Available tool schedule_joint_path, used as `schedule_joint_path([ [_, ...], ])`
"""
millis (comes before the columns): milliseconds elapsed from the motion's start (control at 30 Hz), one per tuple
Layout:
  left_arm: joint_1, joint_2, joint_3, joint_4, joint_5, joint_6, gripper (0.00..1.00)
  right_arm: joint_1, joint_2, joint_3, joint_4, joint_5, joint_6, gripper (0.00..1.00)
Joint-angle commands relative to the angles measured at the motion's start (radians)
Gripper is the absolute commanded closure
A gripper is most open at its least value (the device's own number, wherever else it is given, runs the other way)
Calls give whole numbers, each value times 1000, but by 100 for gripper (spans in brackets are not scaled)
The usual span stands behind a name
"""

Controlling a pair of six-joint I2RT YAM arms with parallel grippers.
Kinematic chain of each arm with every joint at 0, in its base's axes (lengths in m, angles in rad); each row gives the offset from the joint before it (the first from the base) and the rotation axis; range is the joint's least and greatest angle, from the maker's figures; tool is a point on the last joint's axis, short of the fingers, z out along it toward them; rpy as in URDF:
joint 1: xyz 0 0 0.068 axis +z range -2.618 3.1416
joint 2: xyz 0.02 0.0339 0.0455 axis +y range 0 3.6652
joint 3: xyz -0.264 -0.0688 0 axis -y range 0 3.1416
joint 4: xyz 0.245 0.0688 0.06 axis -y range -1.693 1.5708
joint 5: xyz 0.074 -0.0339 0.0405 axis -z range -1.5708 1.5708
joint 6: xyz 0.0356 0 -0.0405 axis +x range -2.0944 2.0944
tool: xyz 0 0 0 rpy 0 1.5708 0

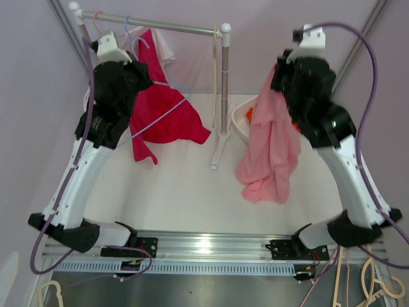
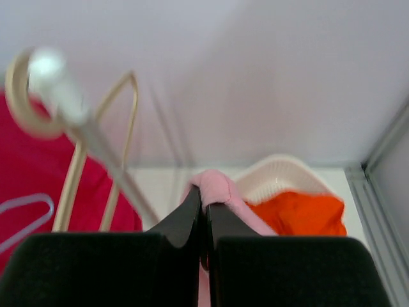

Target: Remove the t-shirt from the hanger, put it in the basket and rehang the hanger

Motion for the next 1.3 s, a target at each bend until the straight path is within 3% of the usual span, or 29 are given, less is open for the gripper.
schedule_joint_path([
  [0, -1, 122, 195, 26, 48, 77, 99, -148, 298, 364, 45, -224, -59, 100],
  [33, 0, 156, 229, 16, 56, 94, 99, -212, 380, 517, -36, -264, -59, 100],
  [67, 0, 214, 332, 10, 80, 101, 99, -237, 455, 809, -51, -301, -62, 100],
  [100, 0, 240, 363, 9, 91, 110, 99, -260, 512, 898, -30, -356, -65, 100],
  [133, 0, 260, 382, 21, 93, 120, 99, -305, 546, 924, 107, -379, -69, 100],
  [167, 0, 289, 398, 45, 90, 126, 99, -329, 530, 792, 227, -390, -62, 100],
  [200, 2, 300, 399, 70, 90, 140, 99, -359, 492, 648, 546, -412, -34, 100],
  [233, 3, 317, 405, 100, 93, 149, 99, -433, 421, 513, 695, -431, 29, 100],
  [267, 3, 334, 423, 108, 94, 158, 99, -463, 421, 432, 780, -447, 160, 100],
  [300, 3, 364, 443, 116, 99, 170, 99, -489, 450, 495, 779, -450, 204, 100],
  [400, 5, 404, 454, 165, 111, 227, 99, -506, 626, 724, 413, -520, 179, 100],
  [467, 6, 415, 449, 202, 113, 245, 99, -495, 602, 647, 338, -507, 149, 100],
  [600, 11, 417, 423, 283, 134, 265, 99, -492, 400, 76, 362, -491, 201, 100],
  [633, 16, 429, 429, 297, 136, 269, 99, -492, 380, 28, 275, -504, 230, 100],
  [800, 57, 510, 552, 231, 179, 221, 99, -492, 545, -14, -95, -562, 257, 100],
  [867, 69, 529, 569, 222, 197, 201, 99, -492, 605, 11, -196, -538, 260, 100],
  [933, 72, 530, 563, 231, 217, 193, 99, -494, 613, -12, -183, -522, 266, 100],
  [967, 74, 533, 555, 237, 235, 192, 99, -495, 600, -29, -156, -528, 267, 82],
  [1000, 74, 533, 547, 243, 243, 192, 99, -497, 576, -30, -148, -525, 269, 55],
  [1033, 74, 538, 546, 254, 254, 192, 99, -497, 562, -24, -143, -518, 269, 19],
  [1067, 74, 545, 549, 256, 266, 195, 99, -497, 551, 5, -141, -508, 272, 1],
  [1267, 78, 591, 573, 283, 315, 190, 99, -494, 461, 92, -115, -473, 254, 1],
])
